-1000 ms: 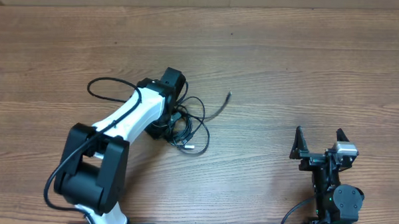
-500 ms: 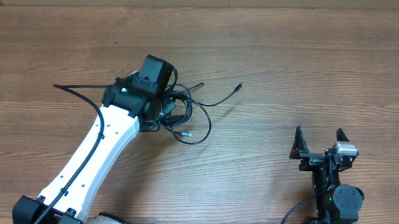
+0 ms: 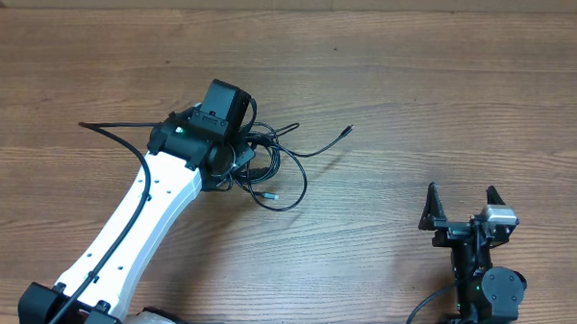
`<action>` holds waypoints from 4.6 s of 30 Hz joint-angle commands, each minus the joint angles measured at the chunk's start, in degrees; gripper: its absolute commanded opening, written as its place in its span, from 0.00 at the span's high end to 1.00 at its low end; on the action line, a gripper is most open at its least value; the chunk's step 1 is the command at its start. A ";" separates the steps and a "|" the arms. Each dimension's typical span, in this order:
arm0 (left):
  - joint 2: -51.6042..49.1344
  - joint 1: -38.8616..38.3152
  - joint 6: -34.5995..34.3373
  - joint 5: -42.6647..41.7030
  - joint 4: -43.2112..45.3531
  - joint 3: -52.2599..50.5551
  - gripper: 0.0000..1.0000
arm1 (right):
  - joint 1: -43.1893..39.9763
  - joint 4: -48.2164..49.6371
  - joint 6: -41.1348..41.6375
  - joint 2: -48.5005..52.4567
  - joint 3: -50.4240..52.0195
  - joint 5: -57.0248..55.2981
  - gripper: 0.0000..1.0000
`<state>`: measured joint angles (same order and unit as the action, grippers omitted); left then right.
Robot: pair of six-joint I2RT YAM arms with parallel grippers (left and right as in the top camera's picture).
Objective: Untangle cables
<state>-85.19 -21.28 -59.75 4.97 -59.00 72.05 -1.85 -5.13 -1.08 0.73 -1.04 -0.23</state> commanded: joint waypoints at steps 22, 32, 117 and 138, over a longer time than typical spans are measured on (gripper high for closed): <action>0.55 0.24 -0.96 -15.28 2.75 1.03 0.96 | 0.00 1.97 66.14 -0.57 0.59 52.37 0.00; 0.55 -0.94 -7.02 -19.23 3.72 1.03 0.96 | 0.02 0.72 63.01 -0.57 0.59 52.04 0.16; 0.68 5.90 34.69 -24.30 10.62 1.03 0.96 | 10.05 2.08 61.05 30.75 0.57 25.55 0.86; 0.68 -6.78 22.95 -3.91 15.72 1.03 0.96 | 10.05 2.08 60.76 30.75 0.57 27.89 0.59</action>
<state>-85.19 -27.33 -45.84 8.45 -45.58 72.05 7.92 -3.16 59.99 31.46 -1.04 27.07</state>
